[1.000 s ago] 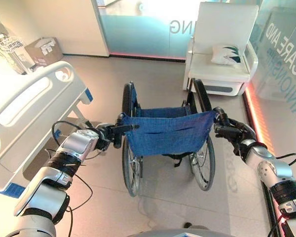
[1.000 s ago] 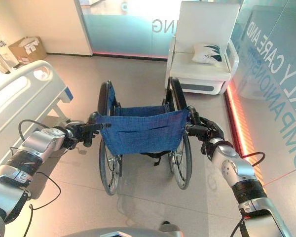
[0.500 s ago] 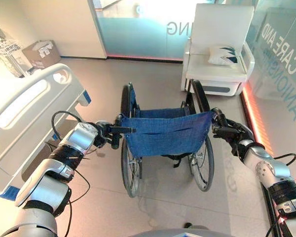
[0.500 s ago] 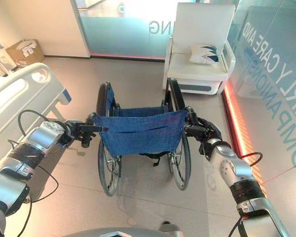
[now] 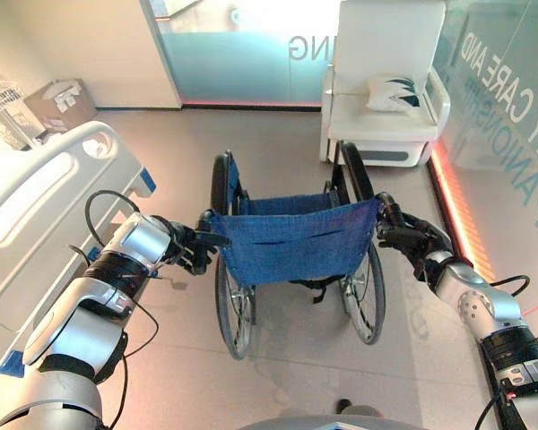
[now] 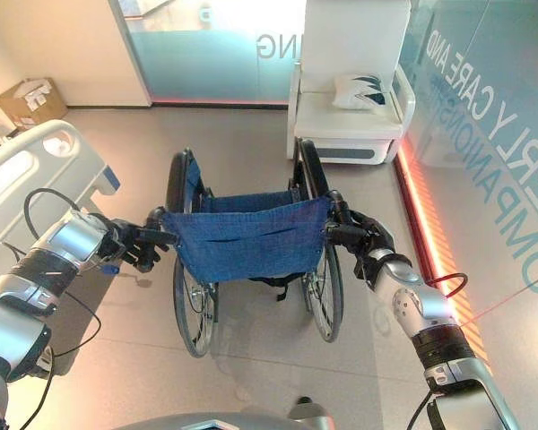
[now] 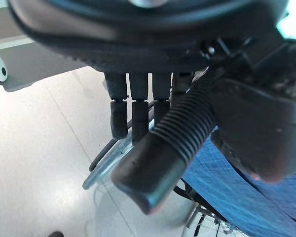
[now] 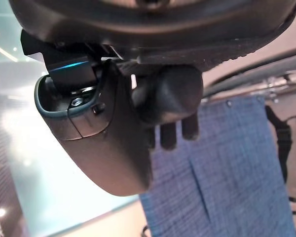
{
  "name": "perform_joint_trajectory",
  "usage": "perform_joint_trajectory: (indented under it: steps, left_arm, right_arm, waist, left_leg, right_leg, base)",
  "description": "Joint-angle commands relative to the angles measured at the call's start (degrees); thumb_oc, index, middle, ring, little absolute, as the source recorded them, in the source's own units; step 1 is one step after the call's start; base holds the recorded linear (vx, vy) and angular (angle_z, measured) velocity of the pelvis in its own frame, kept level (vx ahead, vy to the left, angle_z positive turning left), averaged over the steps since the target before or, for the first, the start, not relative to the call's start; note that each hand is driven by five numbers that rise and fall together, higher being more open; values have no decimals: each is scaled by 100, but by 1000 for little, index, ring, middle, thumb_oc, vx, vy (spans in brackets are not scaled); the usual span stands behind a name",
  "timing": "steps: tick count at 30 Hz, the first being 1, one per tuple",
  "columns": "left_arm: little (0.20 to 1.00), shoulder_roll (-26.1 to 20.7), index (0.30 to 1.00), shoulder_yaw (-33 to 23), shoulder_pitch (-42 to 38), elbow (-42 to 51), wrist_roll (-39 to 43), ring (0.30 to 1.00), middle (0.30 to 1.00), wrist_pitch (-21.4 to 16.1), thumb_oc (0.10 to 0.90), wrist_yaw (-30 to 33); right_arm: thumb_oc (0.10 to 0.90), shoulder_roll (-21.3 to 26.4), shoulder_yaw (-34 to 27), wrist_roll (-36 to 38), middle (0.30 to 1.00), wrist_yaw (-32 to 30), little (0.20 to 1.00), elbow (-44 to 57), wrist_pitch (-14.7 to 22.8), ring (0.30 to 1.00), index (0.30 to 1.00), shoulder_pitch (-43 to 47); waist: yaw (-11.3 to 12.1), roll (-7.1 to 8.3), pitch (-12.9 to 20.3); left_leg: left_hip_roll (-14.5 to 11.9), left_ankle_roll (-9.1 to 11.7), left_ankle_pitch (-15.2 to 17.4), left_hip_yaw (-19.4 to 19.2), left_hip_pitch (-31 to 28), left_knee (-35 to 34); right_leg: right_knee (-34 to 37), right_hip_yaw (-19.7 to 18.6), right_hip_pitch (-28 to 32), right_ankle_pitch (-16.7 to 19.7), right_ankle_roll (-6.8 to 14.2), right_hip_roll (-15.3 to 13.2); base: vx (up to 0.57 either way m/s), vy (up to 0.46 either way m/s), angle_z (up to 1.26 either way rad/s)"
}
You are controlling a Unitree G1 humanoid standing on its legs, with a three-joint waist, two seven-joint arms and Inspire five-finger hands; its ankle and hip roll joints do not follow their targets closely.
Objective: Push the wheelchair next to the bed
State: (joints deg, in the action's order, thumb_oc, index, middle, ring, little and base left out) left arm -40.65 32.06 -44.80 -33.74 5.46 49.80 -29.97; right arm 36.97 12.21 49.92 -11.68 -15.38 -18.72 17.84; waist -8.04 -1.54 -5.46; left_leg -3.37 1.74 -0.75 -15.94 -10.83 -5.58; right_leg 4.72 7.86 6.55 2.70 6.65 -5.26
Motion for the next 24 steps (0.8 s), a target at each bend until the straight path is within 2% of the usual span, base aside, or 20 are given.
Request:
perform_joint_trajectory:
  steps: [1,3,5,6,8,9,10,12,16,18,19,21,24]
  left_arm:
    - [300,1044,300,529,445,-244,1175,300,300,-469,400,-208]
    - [300,1113,300,497,478,-185,1590,300,300,-547,400,56]
    - [300,1219,300,413,556,-38,2452,300,300,-728,400,523]
    - [300,1220,300,419,558,-31,2475,300,300,-726,400,546]
    - [300,1275,300,375,602,85,3162,300,300,-870,400,829]
    - [300,1368,300,252,684,245,3934,300,300,-1068,400,1120]
    - [300,1386,300,231,703,288,4073,300,300,-1110,400,1177]
    - [300,1519,300,93,784,471,4856,300,300,-1299,400,1500]
    - [300,1808,300,-187,945,839,6157,300,300,-1913,400,1942]
    - [300,1910,300,-291,991,1004,6346,300,300,-2165,400,2131]
    - [300,1953,300,-348,1037,1164,6461,300,300,-2444,400,2265]
    - [300,1987,300,-386,1093,1273,6396,300,300,-2656,400,2394]
    - [300,1971,300,-497,1224,1599,6030,300,300,-3241,400,2726]
  right_arm:
    - [400,-35,149,-141,300,460,300,202,147,300,300,483]
    - [400,-37,140,-134,300,489,300,197,159,300,300,452]
    - [400,-62,112,-127,300,520,300,204,197,300,300,373]
    - [400,-62,111,-127,300,519,300,206,196,300,300,370]
    - [400,-80,116,-98,300,520,300,211,228,300,300,324]
    - [400,-117,109,-71,300,488,300,246,258,300,300,253]
    - [400,-123,111,-64,300,474,300,256,271,300,300,237]
    - [400,-175,113,-63,300,440,300,281,312,300,300,156]
    - [400,-308,165,-64,300,391,300,291,365,300,300,51]
    - [400,-381,192,-79,300,378,300,287,382,300,300,24]
    - [400,-421,229,-53,300,351,300,294,406,300,300,-2]
    - [400,-452,254,-40,300,330,300,309,419,300,300,-32]
    - [400,-514,247,-24,300,310,300,347,435,300,300,-124]
  waist:
    - [-235,83,-317]
    - [-227,90,-311]
    - [-204,98,-308]
    - [-205,98,-308]
    - [-185,104,-295]
    - [-151,115,-290]
    - [-145,118,-288]
    - [-115,130,-276]
    - [-68,175,-273]
    - [-37,197,-262]
    - [3,222,-256]
    - [30,235,-245]
    - [117,278,-232]
  left_leg:
    - [432,-277,163,-97,275,143]
    - [426,-275,164,-99,270,146]
    - [413,-266,160,-103,258,145]
    - [413,-266,160,-101,257,145]
    - [403,-256,155,-112,250,137]
    - [383,-243,148,-122,244,123]
    - [380,-241,148,-123,243,122]
    - [361,-232,145,-137,236,111]
    - [338,-229,170,-145,178,93]
    - [330,-229,178,-153,167,90]
    - [320,-227,177,-139,162,85]
    - [317,-226,177,-133,158,82]
    - [314,-231,174,-90,156,72]
  right_leg:
    - [-517,86,-374,-158,50,257]
    - [-513,107,-358,-164,45,253]
    - [-510,149,-333,-169,41,242]
    - [-509,151,-331,-169,41,242]
    - [-495,188,-309,-168,40,236]
    - [-493,235,-299,-167,37,230]
    - [-492,245,-294,-166,35,229]
    - [-487,295,-276,-168,31,222]
    - [-495,398,-208,-197,35,199]
    - [-515,443,-199,-211,34,189]
    - [-532,480,-189,-223,32,181]
    - [-544,504,-180,-235,34,178]
    - [-557,571,-155,-257,31,171]
  base:
    - [0,0,0]
    - [0,0,0]
    - [0,0,0]
    - [0,0,0]
    - [4,11,3]
    - [0,0,0]
    - [-3,8,3]
    - [0,7,5]
    - [8,6,17]
    - [12,-3,14]
    - [0,0,0]
    - [3,-2,2]
    - [6,-3,4]
